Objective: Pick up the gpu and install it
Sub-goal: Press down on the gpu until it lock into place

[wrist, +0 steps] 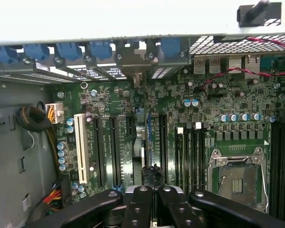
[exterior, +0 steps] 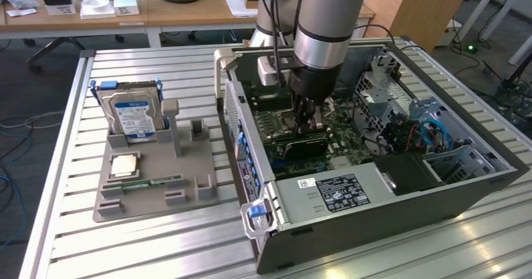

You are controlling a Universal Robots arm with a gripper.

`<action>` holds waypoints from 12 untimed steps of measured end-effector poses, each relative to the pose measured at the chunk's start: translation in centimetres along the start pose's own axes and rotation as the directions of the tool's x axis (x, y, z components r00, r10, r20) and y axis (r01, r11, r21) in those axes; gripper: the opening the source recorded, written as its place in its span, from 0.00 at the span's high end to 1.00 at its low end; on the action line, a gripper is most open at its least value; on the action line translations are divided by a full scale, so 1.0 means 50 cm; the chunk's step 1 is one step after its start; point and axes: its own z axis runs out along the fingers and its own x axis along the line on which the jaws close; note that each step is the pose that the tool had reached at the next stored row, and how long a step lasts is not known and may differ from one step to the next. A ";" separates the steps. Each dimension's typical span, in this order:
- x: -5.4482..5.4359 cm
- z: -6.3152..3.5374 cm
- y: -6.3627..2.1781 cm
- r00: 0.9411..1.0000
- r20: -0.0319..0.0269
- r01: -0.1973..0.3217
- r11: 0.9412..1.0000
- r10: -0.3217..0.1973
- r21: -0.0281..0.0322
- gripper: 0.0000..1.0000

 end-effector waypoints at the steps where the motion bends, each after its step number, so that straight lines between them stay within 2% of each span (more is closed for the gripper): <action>1: 0.000 0.000 0.000 1.000 0.000 0.000 1.000 0.000 0.000 0.89; 12: 0.000 0.008 0.000 1.000 0.001 0.000 1.000 0.000 0.000 0.89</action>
